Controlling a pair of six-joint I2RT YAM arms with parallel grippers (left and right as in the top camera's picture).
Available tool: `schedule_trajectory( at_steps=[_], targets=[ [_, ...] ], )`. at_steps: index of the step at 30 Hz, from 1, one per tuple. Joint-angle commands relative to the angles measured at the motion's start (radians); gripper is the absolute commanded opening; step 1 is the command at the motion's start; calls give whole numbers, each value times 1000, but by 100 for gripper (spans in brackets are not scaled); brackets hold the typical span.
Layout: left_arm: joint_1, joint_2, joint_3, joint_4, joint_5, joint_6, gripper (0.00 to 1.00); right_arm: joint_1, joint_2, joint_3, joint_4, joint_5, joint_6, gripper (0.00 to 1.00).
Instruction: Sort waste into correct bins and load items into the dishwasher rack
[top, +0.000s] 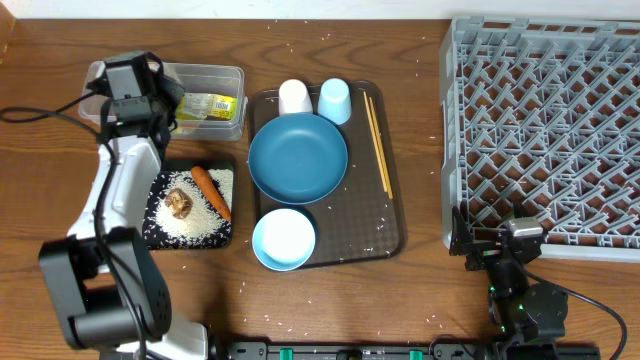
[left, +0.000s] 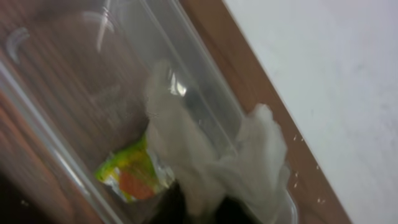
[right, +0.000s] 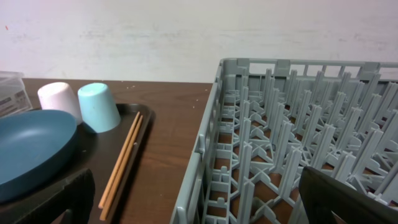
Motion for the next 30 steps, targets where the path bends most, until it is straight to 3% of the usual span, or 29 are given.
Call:
schedule_trajectory(
  at_steps=[1,2,3,5,12,18,30],
  targets=[
    [-2,29,1,17,32,12,52,-18,-5,-2,-4,6,14,99],
    [-2,32,1,24,32,12,73,-18,-5,-2,-4,6,14,99],
    [-2,32,1,30,32,13,85,-18,-5,-2,-4,6,14,99],
    [-2,32,1,33,34,13,99,-18,-5,-2,-4,6,14,99],
    [-2,2,3,19,110,49,98,-18,-5,-2,-4,6,14,99],
    [-2,-129,3,-101,110,49,98,-18,-5,-2,-4,6,14,99],
    [-2,-523,3,-911,-23,3,98,-18,-5,-2,-4,6,14,99]
  ],
)
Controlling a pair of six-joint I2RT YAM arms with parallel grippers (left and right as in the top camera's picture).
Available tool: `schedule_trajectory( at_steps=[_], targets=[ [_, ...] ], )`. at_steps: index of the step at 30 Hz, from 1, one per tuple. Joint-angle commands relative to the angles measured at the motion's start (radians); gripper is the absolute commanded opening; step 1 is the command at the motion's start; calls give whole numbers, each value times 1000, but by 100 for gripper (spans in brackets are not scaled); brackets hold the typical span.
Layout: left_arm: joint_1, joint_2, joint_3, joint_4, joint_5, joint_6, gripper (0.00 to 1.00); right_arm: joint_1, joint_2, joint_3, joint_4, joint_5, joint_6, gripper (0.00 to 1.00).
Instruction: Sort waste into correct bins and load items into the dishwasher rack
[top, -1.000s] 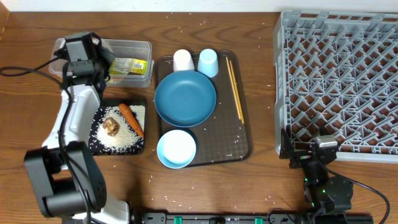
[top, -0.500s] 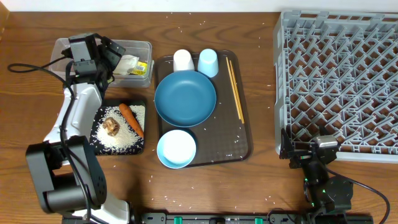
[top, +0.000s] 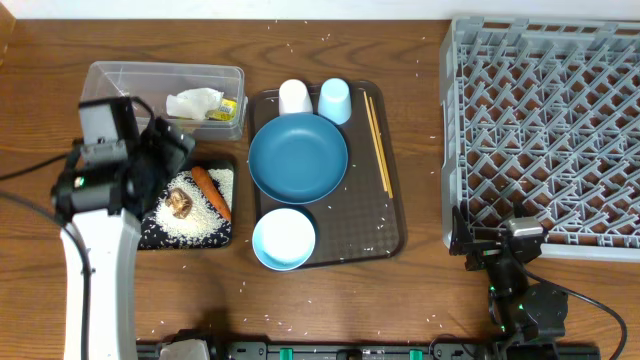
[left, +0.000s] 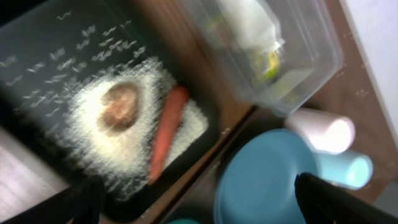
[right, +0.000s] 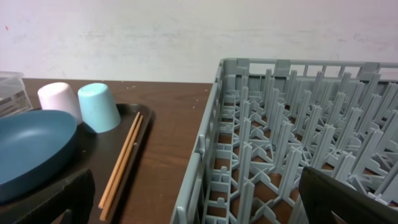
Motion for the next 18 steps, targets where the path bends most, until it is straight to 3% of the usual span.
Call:
schedule_trajectory(
  at_steps=[1,7,18],
  targets=[
    [1,-61,2,-140,-119,-72,98,-18,-5,-2,-4,6,14,99],
    [61,-151,2,-426,-362,-393,98,-18,-5,-2,-4,6,14,99],
    [310,-167,2,-536,-283,-399,98,-18,-5,-2,-4,6,14,99]
  ],
)
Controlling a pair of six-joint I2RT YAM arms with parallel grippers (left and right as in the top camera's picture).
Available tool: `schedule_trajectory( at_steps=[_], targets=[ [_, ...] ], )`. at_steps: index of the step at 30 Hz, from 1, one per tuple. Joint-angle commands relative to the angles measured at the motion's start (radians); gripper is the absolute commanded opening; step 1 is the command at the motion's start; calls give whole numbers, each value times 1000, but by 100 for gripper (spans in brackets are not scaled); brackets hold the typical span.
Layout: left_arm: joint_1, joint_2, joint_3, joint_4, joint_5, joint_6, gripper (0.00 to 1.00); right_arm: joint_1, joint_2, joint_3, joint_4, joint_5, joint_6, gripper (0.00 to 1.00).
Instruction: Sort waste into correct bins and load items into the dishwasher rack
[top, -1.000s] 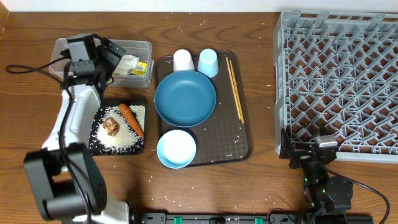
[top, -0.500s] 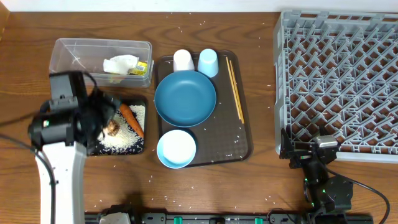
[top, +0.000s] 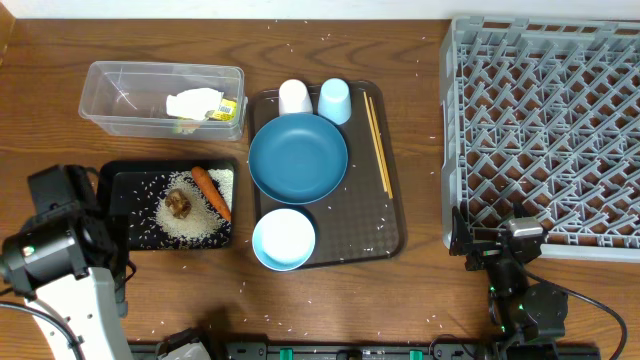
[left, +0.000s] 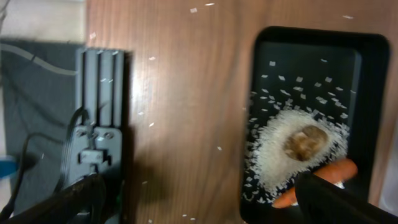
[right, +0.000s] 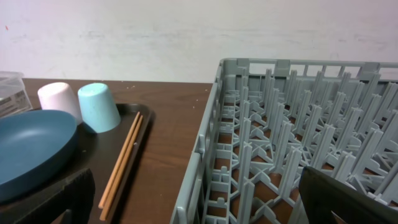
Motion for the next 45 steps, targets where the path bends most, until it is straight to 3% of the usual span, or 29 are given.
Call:
schedule_trajectory(
  at_steps=[1,6,8,10,15,20,23,27,30,36,45],
  targets=[
    [42,6,2,-41,15,-23,98,-18,-5,-2,-4,6,14,99],
    [43,6,2,-76,15,-23,98,-18,-5,-2,12,3,38,99],
    [43,6,2,-76,15,-23,98,-18,-5,-2,49,-21,137,99],
    [43,6,2,-76,15,-23,98,-18,-5,-2,121,-90,327,99],
    [43,6,2,-76,14,-23,98,-18,-5,-2,272,-416,1120,99],
    [43,6,2,-76,14,-23,98,-17,-5,-2,250,-506,1305,99],
    [43,6,2,-76,14,-23,98,-17,-5,-2,328,-562,1276,99],
    [43,6,2,-76,14,-23,98,-17,-5,5,564,-613,1226,99],
    [43,6,2,-76,15,-23,98,-18,-3,53,578,-613,1220,99],
    [43,6,2,-76,15,-23,98,-18,104,294,388,-593,989,99],
    [43,6,2,-76,15,-23,98,-14,616,866,-1,-602,489,99]
  ],
)
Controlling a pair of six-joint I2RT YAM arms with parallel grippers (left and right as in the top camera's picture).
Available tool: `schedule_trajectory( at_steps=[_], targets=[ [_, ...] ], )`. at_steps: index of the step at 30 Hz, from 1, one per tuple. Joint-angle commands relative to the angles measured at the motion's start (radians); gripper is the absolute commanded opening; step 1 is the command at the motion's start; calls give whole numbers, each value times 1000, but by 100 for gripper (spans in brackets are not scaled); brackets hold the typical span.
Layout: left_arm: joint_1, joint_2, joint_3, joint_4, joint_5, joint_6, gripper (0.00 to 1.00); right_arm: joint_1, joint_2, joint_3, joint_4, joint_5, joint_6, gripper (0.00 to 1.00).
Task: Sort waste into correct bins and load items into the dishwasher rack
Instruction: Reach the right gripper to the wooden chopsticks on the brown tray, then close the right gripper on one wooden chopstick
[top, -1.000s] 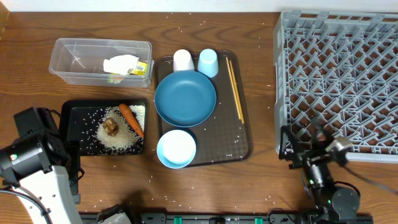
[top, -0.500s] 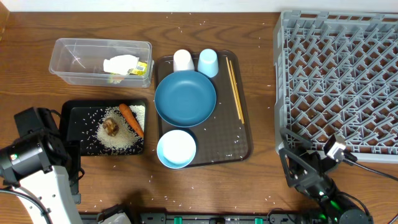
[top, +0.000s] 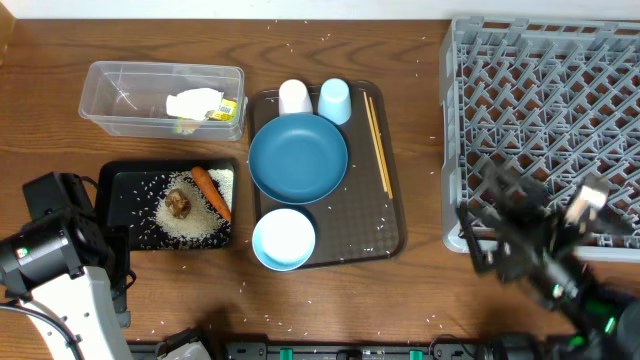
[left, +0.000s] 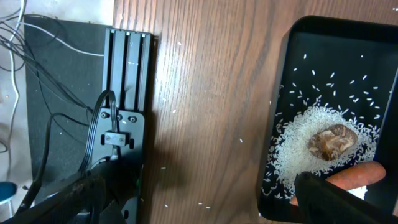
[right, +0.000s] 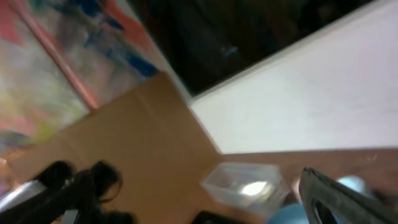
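Note:
The clear waste bin (top: 165, 98) at the back left holds a white tissue (top: 193, 103) and a yellow-green wrapper (top: 226, 108). A black tray (top: 125, 182) carries scattered rice, a brown lump (left: 333, 140) and a carrot (top: 211, 192). On the brown serving tray (top: 385, 235) stand a white cup (top: 295, 96), a blue cup (top: 334, 100), chopsticks (top: 377, 143), a blue plate (top: 298, 158) and a pale blue bowl (top: 284, 239). My left gripper (left: 199, 190) is open over bare wood left of the black tray. My right gripper (right: 199, 196) is open, raised and blurred, beside the grey dishwasher rack (top: 545, 120).
The left arm's black base plate and cables (left: 118, 118) lie at the table's left edge. Rice grains are strewn over the wood. The right arm (top: 540, 255) overlaps the rack's front left corner in the overhead view.
My right arm has left its low resting pose at the rack's front corner and is lifted, its camera now tilted up toward the wall and clear bin. The left arm has barely shifted.
My left gripper first held a white tissue over the clear bin. Then the tissue lay in the bin and the gripper was open above the black tray. Later the left arm stood back at the table's left front. The right arm stayed parked until now.

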Motion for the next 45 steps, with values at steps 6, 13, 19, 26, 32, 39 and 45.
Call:
schedule_trajectory(
  at_steps=[6,13,19,26,32,39,45],
  targets=[
    [7,1,2,-2,-11,-12,98,120,490,531,-648,224,-633,99],
    [7,1,2,-2,-11,-12,98,426,921,877,-1048,684,-685,99],
    [7,1,2,-2,-11,-12,98,502,1140,943,-1032,710,-659,99],
    [7,1,2,-2,-11,-12,98,484,1336,943,-977,727,-490,99],
    [7,1,2,-2,-11,-12,98,451,1439,943,-983,726,-491,83],
    [7,1,2,-2,-11,-12,98,430,1490,942,-994,707,-491,72],
    [7,1,2,-2,-11,-12,98,418,1494,938,-994,648,-491,39]
  ],
)
